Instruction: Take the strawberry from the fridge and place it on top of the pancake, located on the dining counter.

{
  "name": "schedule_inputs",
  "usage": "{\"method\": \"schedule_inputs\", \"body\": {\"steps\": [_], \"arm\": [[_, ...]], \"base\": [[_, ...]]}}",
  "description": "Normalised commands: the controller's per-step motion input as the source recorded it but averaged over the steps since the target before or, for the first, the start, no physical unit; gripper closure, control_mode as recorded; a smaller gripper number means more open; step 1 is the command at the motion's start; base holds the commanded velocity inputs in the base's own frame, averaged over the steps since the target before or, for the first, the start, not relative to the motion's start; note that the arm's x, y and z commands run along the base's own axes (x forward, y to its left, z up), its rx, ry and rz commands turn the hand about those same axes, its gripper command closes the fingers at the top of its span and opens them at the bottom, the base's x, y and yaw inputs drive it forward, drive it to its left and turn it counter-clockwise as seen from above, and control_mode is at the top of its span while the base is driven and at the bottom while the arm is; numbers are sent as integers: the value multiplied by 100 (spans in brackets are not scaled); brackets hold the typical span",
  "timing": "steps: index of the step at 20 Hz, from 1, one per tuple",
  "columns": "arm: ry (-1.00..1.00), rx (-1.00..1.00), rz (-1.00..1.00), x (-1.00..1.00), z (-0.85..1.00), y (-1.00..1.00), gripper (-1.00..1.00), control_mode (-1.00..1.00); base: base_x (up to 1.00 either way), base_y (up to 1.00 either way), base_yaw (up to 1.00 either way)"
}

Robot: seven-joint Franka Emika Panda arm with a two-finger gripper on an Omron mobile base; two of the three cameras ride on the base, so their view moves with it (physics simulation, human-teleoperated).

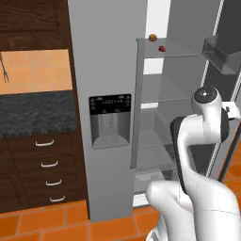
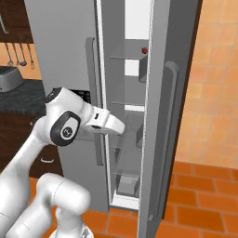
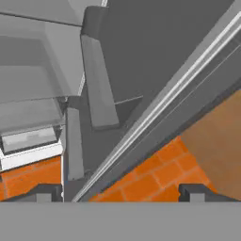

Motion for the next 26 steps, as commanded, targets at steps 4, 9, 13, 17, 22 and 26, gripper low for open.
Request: {"method": "schedule_inputs", "body": {"steps": [4, 9, 13, 17, 22, 26], "arm": [[44, -34, 11, 100, -42, 45, -100, -100], [36, -21, 20, 100, -60, -22, -100, -100], [26, -13, 9, 66, -44, -65, -100, -100], [20, -10, 0, 19, -30, -63, -100, -100], [10, -9, 0, 0, -20, -53, -100, -100], [9, -7, 0, 0, -13, -59, -100, -100]], "base": [[0, 0, 0], [0, 0, 0], [0, 0, 0], [0, 0, 0], [0, 0, 0], [0, 0, 0]]}}
